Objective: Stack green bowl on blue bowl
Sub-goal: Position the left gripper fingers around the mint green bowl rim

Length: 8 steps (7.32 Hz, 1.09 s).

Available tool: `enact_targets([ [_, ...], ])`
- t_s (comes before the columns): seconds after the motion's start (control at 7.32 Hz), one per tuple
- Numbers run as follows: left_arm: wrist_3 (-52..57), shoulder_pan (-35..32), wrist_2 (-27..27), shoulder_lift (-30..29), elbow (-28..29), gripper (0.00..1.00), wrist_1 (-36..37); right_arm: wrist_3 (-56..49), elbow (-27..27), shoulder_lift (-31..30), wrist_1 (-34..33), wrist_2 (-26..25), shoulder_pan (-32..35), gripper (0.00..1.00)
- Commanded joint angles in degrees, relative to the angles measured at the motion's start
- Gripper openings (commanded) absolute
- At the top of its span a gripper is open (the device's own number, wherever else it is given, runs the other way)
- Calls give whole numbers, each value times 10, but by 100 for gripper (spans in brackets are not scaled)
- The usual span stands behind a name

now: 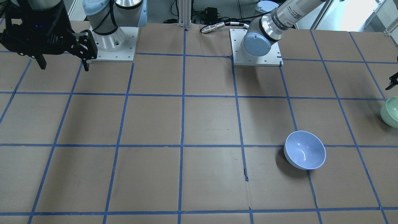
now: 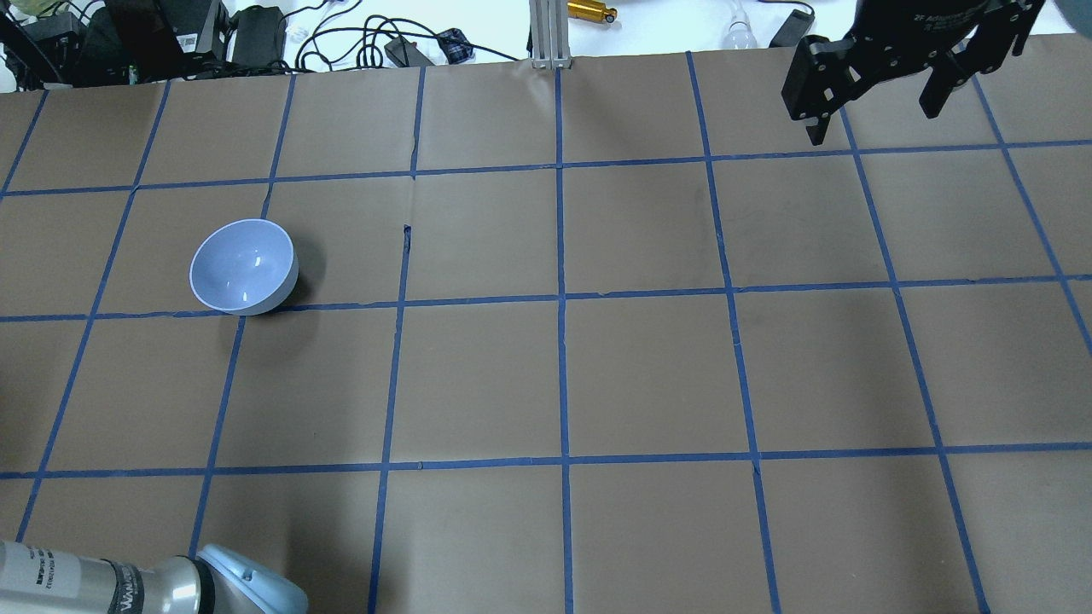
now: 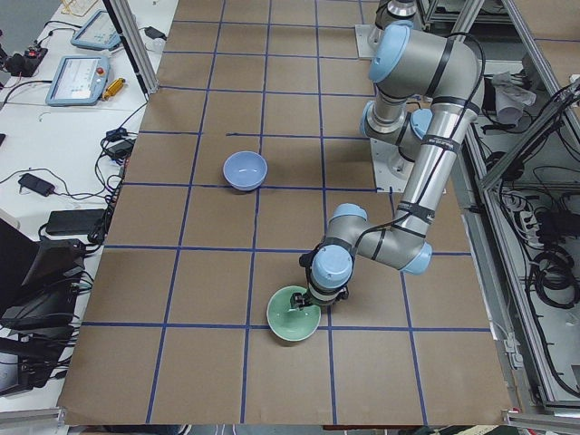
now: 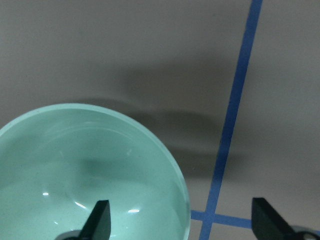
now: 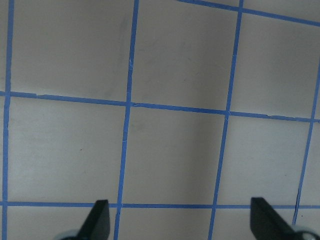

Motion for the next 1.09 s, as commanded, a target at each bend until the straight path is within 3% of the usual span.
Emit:
enact_targets([
  [0.0, -2, -1, 0, -7, 0, 99, 0, 0, 0, 0, 0, 0, 0, 100],
  [0.96, 4, -1, 0, -25, -2, 99, 21, 0, 0, 0, 0, 0, 0, 100],
])
